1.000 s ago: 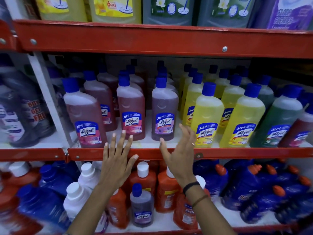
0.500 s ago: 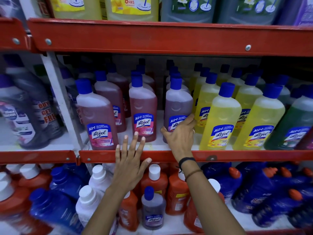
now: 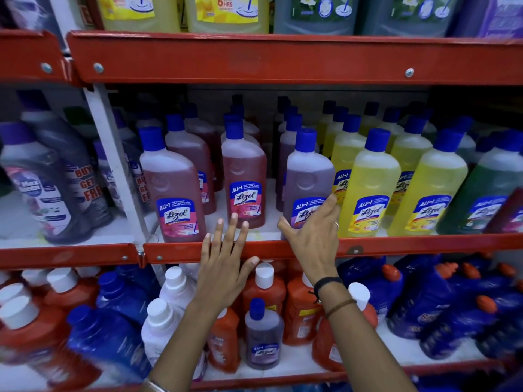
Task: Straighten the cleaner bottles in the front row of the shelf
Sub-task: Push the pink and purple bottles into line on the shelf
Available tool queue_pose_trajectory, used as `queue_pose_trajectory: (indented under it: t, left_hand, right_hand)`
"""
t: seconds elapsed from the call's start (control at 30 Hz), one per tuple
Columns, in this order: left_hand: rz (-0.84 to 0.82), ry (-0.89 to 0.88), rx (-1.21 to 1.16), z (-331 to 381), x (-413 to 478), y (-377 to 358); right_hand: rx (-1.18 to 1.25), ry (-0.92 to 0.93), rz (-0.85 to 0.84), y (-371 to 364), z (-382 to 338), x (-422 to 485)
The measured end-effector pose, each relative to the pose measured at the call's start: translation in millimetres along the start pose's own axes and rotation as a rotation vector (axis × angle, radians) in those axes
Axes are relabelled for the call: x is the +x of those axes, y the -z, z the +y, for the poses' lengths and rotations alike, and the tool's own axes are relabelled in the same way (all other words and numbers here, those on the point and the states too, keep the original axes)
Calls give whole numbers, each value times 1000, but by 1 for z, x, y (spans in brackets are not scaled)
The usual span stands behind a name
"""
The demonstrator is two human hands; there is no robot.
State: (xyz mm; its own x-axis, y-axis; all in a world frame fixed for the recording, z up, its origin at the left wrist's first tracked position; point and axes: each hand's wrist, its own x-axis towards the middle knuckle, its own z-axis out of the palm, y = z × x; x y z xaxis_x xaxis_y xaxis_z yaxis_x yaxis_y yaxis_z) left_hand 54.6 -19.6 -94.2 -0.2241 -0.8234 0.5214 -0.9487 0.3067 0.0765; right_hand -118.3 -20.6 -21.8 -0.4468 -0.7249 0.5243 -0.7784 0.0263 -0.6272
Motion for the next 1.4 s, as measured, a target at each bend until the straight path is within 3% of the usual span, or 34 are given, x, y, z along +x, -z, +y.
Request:
queue_pose_trajectory:
  t: [0.17,0.27,0.37,0.47,0.6,0.83,1.4]
  left_hand:
    - [0,-13,11,-12,-15,5]
    - [8,16,-6,-23,-27,6]
    - [7,26,29,-34,-34,10]
    - [-4,24,63,-44,-38,11]
    - [-7,36,74,-52,-42,13]
    - [4,52,89,-71,-52,10]
    - [-13,66,23,-72,-53,7]
  right_hand:
    - [74,5,90,-4,5,-16]
    - [184,225,257,-6,1,-43]
    - [324,431,209,-9,-21,-57]
    - [373,372,41,-25,-49,-50]
    - [228,193,-102,-57,-75,-25]
    - [97,-20,-122,-81,-96,2]
    - [75,61,-87,-44,-89,-41]
